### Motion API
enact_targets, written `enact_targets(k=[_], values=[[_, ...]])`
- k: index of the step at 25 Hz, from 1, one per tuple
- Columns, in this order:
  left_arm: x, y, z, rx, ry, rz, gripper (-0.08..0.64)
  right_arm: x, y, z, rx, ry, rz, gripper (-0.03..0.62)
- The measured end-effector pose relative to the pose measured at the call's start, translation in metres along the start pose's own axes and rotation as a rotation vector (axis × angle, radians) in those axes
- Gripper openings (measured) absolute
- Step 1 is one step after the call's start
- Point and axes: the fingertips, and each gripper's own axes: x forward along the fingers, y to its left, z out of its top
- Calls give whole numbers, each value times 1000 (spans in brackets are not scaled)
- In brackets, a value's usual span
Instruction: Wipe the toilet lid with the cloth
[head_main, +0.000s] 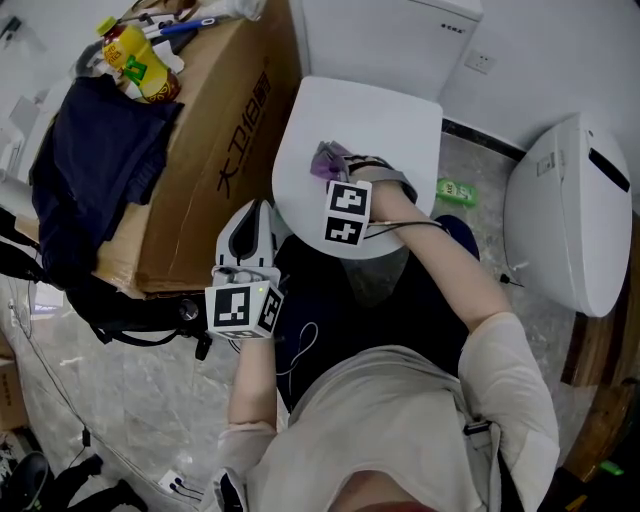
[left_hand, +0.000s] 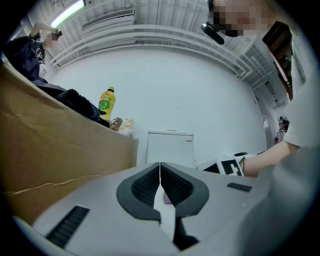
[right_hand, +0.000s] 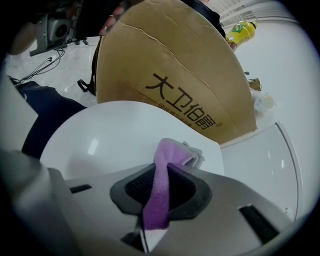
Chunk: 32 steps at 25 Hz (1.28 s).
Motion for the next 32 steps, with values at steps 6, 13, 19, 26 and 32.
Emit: enact_targets(k=[6,13,19,26,32], values=[[1,2,-4,-7,4,5,15,-17,29,8,-11,-9,21,78],[0,5,-9,-22,13,7,15,-35,58,15,2,-22,47,79],[1,5,-11,-25,14,8,15,-50,80,22,16,-36,98,80],[2,6,-11,-24,13,10,15,-59,95,25,20,-42,130,80],[3,5,-9,-18,13,10,17,-64,102,26,27,-46,161,80]])
